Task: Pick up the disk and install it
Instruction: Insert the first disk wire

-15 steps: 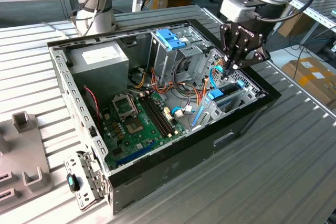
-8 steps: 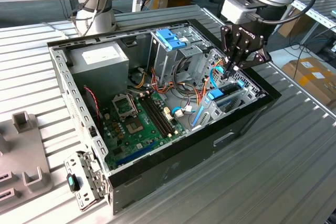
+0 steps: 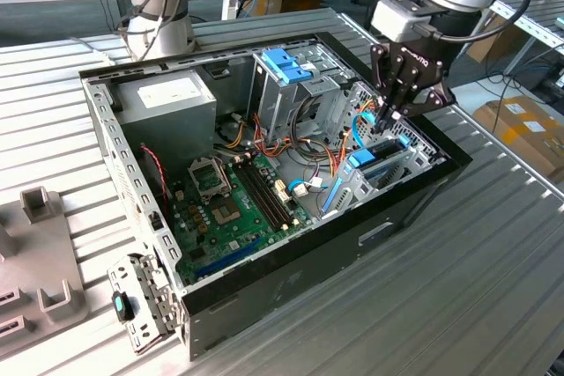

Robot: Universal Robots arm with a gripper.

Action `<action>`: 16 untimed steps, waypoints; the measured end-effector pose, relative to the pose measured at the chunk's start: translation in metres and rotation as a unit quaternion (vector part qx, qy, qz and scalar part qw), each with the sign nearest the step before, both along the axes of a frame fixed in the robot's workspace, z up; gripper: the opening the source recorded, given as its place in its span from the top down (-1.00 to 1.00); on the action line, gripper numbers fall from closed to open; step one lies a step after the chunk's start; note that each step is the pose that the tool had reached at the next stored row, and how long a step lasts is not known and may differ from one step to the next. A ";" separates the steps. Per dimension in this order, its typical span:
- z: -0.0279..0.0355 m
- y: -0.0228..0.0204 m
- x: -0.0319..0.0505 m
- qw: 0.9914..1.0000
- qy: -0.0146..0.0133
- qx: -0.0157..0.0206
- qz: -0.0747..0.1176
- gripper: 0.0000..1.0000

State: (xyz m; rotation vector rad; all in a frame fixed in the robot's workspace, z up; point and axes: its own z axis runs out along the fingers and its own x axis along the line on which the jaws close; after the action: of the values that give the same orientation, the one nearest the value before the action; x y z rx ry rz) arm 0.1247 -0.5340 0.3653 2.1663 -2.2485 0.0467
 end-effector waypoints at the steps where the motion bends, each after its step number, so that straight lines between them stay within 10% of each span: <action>1: -0.0005 -0.0002 0.0000 1.000 0.000 0.000 0.000 0.67; 16: -0.0073 -0.0146 0.0000 1.000 0.000 0.002 0.000 0.67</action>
State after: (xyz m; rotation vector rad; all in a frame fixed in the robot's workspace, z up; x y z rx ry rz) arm 0.1247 -0.5486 0.3580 2.1696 -2.2504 0.0416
